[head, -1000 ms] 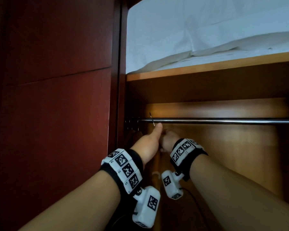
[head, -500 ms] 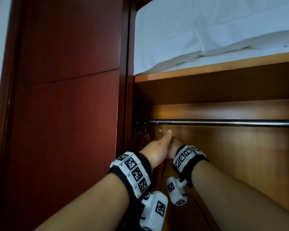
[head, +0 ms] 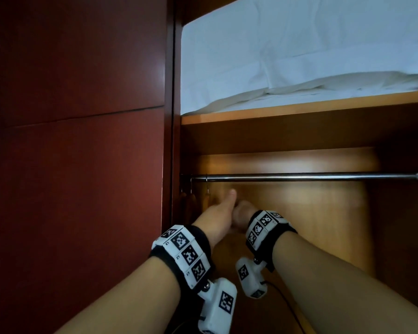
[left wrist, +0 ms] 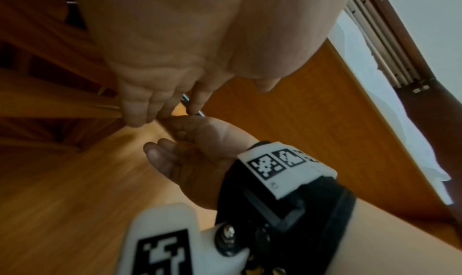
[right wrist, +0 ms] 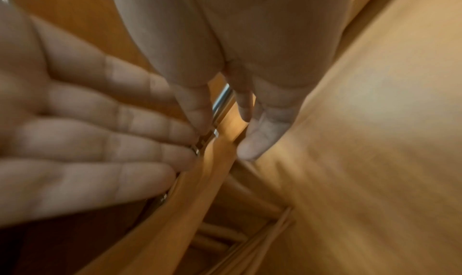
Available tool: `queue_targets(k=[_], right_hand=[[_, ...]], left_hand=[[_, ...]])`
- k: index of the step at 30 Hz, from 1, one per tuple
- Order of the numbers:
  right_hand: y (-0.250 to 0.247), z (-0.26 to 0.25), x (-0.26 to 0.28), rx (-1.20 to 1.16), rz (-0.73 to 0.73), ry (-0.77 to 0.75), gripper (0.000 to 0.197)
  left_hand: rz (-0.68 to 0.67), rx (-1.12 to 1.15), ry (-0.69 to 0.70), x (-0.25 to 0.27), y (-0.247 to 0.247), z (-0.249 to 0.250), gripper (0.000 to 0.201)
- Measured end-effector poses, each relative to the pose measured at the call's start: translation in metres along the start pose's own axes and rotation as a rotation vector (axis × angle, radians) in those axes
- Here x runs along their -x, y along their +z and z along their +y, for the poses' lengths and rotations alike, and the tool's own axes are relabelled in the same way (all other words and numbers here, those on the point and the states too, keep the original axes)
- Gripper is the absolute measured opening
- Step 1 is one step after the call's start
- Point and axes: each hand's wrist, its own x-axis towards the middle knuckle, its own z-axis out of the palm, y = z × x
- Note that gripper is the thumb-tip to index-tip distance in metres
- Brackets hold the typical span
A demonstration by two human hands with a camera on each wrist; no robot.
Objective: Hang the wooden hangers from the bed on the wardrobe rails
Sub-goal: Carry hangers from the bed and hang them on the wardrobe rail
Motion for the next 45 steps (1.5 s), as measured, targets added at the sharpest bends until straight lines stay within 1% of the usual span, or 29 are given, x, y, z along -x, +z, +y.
queue_targets(k=[1, 2, 4, 6, 8, 10, 11, 14, 15, 18, 21, 24, 26, 29, 32, 35, 39, 45], right_hand=[[-0.001, 0.004, -0.001, -0.026, 0.023, 0.008, 0.041], [-0.003, 0.007, -0.001, -0.13, 0.045, 0.011, 0.047], [-0.016, 0.018, 0.003, -0.222, 0.058, -0.001, 0.057], [-0.026, 0.023, 0.024, -0.25, 0.123, -0.005, 0.051], [-0.036, 0.029, 0.045, -0.252, 0.209, 0.003, 0.043], [-0.049, 0.04, 0.062, -0.243, 0.256, 0.03, 0.041], [-0.055, 0.046, 0.071, -0.239, 0.275, 0.049, 0.041], [-0.076, 0.06, 0.103, -0.261, 0.317, 0.095, 0.037], [-0.084, 0.063, 0.114, -0.265, 0.331, 0.108, 0.036], [-0.109, 0.07, 0.149, -0.225, 0.37, 0.134, 0.029], [-0.138, 0.069, 0.19, -0.175, 0.409, 0.119, 0.018], [-0.167, 0.061, 0.239, -0.15, 0.43, 0.085, 0.019], [-0.185, 0.055, 0.28, -0.128, 0.446, 0.069, 0.017], [-0.211, 0.054, 0.351, -0.084, 0.495, 0.093, 0.021], [-0.239, 0.063, 0.431, -0.05, 0.59, 0.156, 0.026], [-0.269, 0.073, 0.521, -0.017, 0.731, 0.248, 0.026], [-0.302, 0.09, 0.648, -0.015, 0.929, 0.396, 0.027], [-0.315, 0.117, 0.837, -0.037, 1.164, 0.612, 0.029]], left_hand=[[-0.016, 0.011, -0.008, 0.002, 0.0, 0.0, 0.087], [-0.03, 0.032, -0.005, 0.002, 0.001, 0.0, 0.089], [-0.036, 0.076, -0.002, 0.003, 0.003, -0.001, 0.085], [-0.046, 0.122, 0.011, 0.005, 0.006, -0.004, 0.085], [-0.075, 0.18, 0.031, 0.01, 0.013, -0.008, 0.093], [-0.085, 0.239, 0.02, 0.015, 0.024, -0.014, 0.1], [-0.094, 0.268, 0.019, 0.017, 0.031, -0.016, 0.096], [-0.16, 0.319, 0.037, 0.034, 0.055, -0.019, 0.071], [-0.182, 0.327, 0.051, 0.04, 0.063, -0.018, 0.068], [-0.271, 0.377, 0.081, 0.059, 0.086, -0.009, 0.065], [-0.353, 0.449, 0.111, 0.082, 0.111, 0.012, 0.058], [-0.417, 0.486, 0.176, 0.111, 0.138, 0.032, 0.052], [-0.48, 0.521, 0.203, 0.137, 0.16, 0.046, 0.05], [-0.578, 0.581, 0.23, 0.186, 0.199, 0.071, 0.051], [-0.666, 0.662, 0.215, 0.25, 0.238, 0.097, 0.048], [-0.821, 0.706, 0.175, 0.327, 0.277, 0.121, 0.047], [-1.057, 0.713, 0.167, 0.438, 0.327, 0.14, 0.048], [-1.352, 0.685, 0.103, 0.609, 0.384, 0.159, 0.045]])
